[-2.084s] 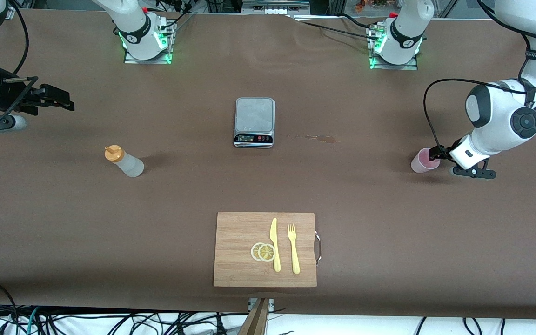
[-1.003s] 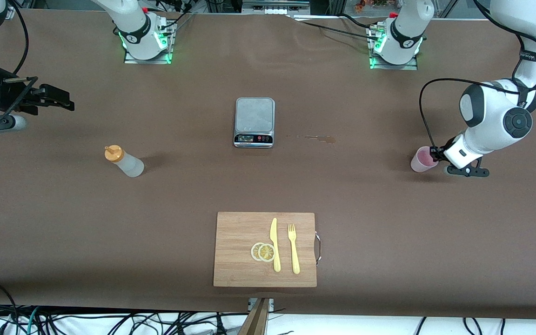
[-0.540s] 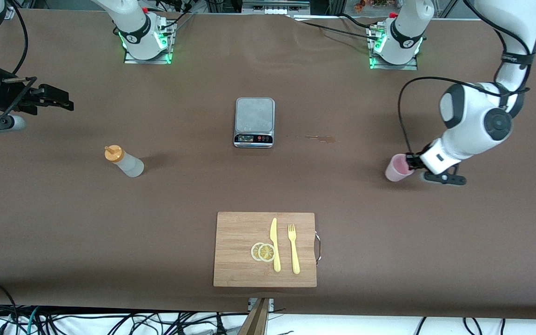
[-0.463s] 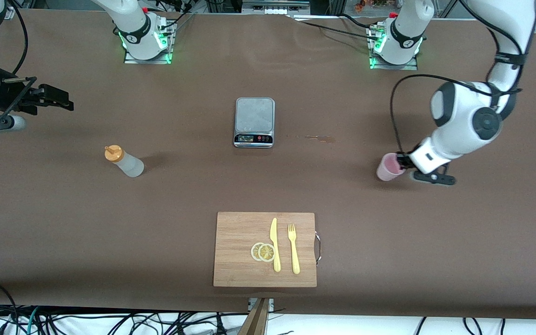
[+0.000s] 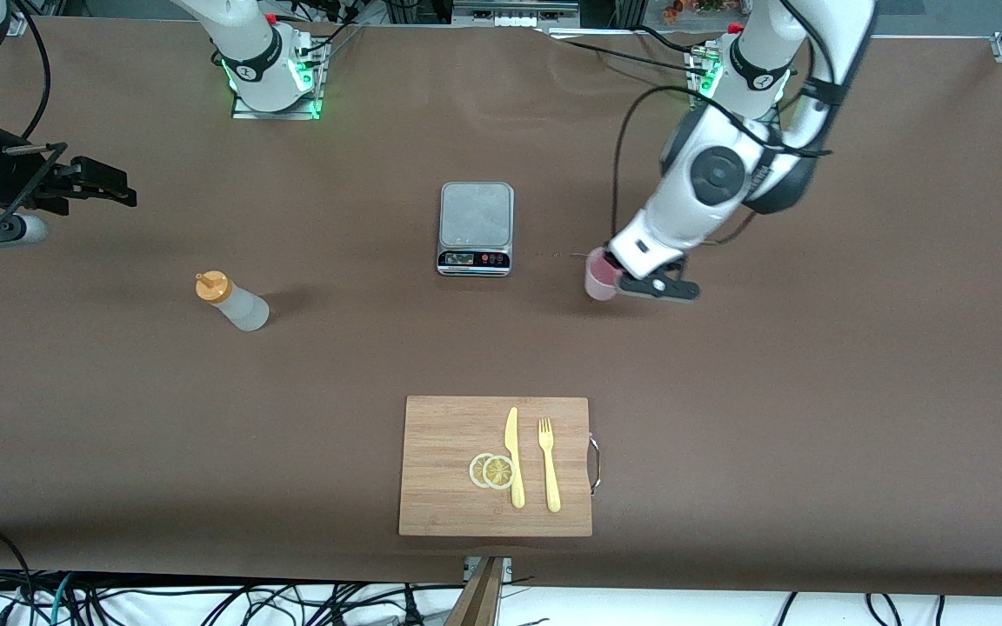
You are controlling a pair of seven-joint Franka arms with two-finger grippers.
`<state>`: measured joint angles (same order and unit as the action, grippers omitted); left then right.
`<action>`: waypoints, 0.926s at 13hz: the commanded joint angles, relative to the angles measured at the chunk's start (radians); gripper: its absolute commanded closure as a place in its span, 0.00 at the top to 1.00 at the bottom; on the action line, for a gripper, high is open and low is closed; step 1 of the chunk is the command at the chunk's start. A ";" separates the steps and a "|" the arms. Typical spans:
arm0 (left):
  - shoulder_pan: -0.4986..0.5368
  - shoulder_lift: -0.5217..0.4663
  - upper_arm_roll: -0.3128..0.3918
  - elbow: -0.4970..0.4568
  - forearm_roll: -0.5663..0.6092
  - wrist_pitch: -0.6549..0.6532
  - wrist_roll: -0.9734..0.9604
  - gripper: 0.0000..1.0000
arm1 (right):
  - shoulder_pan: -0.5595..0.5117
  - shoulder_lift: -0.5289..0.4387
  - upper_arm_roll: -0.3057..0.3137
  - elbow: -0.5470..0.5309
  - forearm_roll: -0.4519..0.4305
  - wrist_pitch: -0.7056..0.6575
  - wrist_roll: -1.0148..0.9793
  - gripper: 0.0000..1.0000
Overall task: Add sauce to pink cup with both arms
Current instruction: 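Close the left gripper on the pink cup and lift it, then carry the pink cup with the left gripper onto the scale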
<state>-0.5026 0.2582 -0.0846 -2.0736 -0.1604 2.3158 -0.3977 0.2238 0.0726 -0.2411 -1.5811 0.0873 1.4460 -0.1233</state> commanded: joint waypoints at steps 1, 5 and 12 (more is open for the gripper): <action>-0.065 0.044 -0.055 0.076 -0.013 -0.029 -0.160 0.00 | -0.009 0.003 -0.004 0.006 0.017 -0.012 -0.024 1.00; -0.204 0.122 -0.066 0.171 -0.013 -0.029 -0.311 0.00 | -0.009 0.010 -0.004 0.012 0.016 -0.007 -0.024 1.00; -0.296 0.190 -0.069 0.214 -0.013 -0.026 -0.417 0.00 | -0.011 0.006 -0.004 0.018 0.015 -0.009 -0.116 1.00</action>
<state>-0.7773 0.4176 -0.1611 -1.9092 -0.1606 2.3127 -0.7877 0.2219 0.0820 -0.2451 -1.5797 0.0873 1.4465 -0.2105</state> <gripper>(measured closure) 0.965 0.000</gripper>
